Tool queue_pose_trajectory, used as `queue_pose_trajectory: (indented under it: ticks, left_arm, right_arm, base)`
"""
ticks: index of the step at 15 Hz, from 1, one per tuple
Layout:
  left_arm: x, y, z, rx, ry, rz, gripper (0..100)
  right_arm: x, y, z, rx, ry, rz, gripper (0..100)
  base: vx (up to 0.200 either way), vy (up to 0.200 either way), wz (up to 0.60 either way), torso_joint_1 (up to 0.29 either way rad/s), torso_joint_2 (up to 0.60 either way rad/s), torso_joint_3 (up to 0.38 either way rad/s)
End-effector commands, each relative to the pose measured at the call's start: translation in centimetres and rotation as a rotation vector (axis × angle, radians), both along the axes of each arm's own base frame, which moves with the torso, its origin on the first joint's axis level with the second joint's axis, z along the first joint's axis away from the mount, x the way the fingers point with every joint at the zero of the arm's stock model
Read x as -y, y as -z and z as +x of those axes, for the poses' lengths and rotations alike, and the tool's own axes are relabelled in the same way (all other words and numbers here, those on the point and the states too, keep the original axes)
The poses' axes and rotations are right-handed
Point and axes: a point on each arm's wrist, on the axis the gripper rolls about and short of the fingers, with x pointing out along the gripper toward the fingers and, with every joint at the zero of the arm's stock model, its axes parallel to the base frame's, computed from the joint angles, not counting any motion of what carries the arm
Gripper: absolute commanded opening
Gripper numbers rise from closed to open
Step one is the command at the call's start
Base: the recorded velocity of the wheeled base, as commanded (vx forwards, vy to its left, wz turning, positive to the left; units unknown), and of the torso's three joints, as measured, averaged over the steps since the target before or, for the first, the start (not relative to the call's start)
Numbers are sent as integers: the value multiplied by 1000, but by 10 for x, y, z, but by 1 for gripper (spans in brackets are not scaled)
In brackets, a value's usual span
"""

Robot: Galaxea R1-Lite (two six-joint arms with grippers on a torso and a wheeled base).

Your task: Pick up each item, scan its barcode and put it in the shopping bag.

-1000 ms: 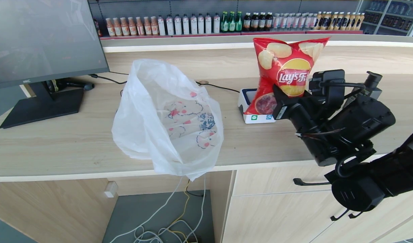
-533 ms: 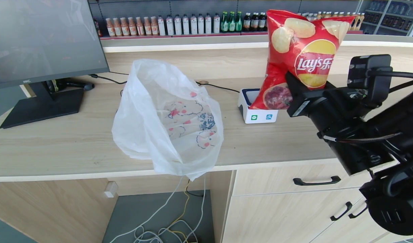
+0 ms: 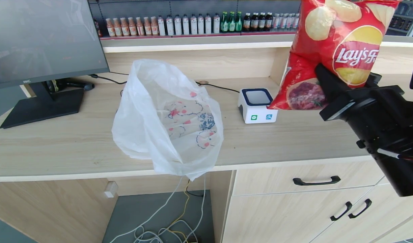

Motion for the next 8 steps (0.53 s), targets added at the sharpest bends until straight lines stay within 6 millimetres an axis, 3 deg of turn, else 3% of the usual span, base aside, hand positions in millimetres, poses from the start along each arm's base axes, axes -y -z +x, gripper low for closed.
queue_pose_trajectory:
  ticks: [1,8]
  left_arm:
    - [0,0,0,0,0,-1,100]
    - [0,0,0,0,0,0,100]
  right_arm:
    - [5,-4,-8,14,-2,8,0]
    - [2,-2,-7,8,-12,4,0]
  base:
    - [0,0,0,0,0,0]
    - [0,0,0,0,0,0]
